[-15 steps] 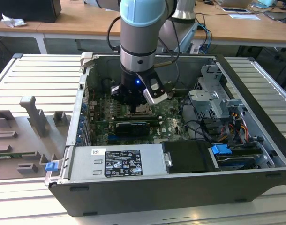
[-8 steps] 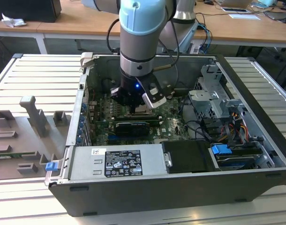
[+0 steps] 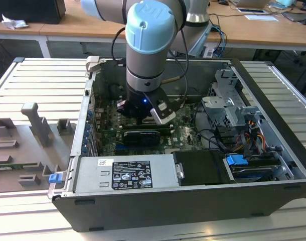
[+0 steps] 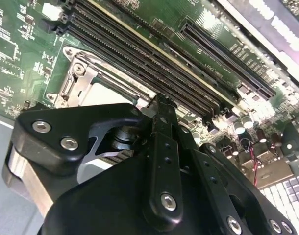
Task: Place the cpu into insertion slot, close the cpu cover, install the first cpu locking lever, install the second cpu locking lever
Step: 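Install the second cpu locking lever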
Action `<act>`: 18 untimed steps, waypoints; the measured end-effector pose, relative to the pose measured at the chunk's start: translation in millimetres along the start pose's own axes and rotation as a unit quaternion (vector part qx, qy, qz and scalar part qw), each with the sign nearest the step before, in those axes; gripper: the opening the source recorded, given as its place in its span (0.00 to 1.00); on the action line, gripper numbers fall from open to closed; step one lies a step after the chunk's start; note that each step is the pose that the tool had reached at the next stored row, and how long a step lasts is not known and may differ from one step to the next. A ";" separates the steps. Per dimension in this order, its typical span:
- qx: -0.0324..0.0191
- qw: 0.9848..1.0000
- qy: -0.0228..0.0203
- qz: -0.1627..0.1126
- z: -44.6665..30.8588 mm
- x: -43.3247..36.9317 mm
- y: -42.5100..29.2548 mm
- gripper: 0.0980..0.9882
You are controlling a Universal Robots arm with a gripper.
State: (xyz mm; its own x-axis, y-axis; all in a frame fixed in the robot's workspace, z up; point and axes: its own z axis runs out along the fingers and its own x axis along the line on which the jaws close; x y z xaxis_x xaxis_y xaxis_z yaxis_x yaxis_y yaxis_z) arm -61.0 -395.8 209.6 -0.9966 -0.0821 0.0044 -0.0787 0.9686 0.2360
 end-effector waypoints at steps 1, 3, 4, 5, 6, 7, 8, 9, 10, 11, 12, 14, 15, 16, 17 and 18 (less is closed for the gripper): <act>-0.003 1.000 0.000 -0.001 0.3 0.4 -0.9 0.01; -0.012 1.000 -0.001 -0.001 0.9 2.0 -3.6 0.01; -0.016 1.000 -0.001 -0.002 1.0 3.0 -4.7 0.01; -0.019 1.000 -0.001 -0.002 1.0 4.1 -5.8 0.01; -0.023 1.000 -0.002 -0.002 1.2 5.1 -6.7 0.01; -0.026 1.000 -0.002 -0.002 1.4 6.1 -7.6 0.01; -0.028 1.000 -0.002 -0.003 1.8 6.6 -8.1 0.01; -0.033 0.999 -0.002 -0.003 3.6 7.1 -8.5 0.01; -0.035 0.999 -0.002 -0.003 5.5 7.6 -8.9 0.01; -0.036 0.999 -0.002 -0.003 6.9 8.3 -9.3 0.01; -0.037 0.999 -0.003 -0.003 7.7 8.6 -9.5 0.01; -0.040 0.999 -0.003 -0.003 10.4 9.3 -10.1 0.01; -0.041 0.999 -0.003 -0.004 11.6 9.4 -10.3 0.01; -0.042 0.999 -0.003 -0.004 13.3 9.5 -10.4 0.01; -0.043 0.999 -0.003 -0.004 14.6 9.7 -10.5 0.01; -0.043 0.999 -0.003 -0.004 14.7 10.3 -10.5 0.01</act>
State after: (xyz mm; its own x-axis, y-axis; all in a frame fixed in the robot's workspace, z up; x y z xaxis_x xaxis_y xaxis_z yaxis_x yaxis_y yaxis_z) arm -70.7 -403.3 192.9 -0.9962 -0.0872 -0.0030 -0.0836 0.9439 0.3193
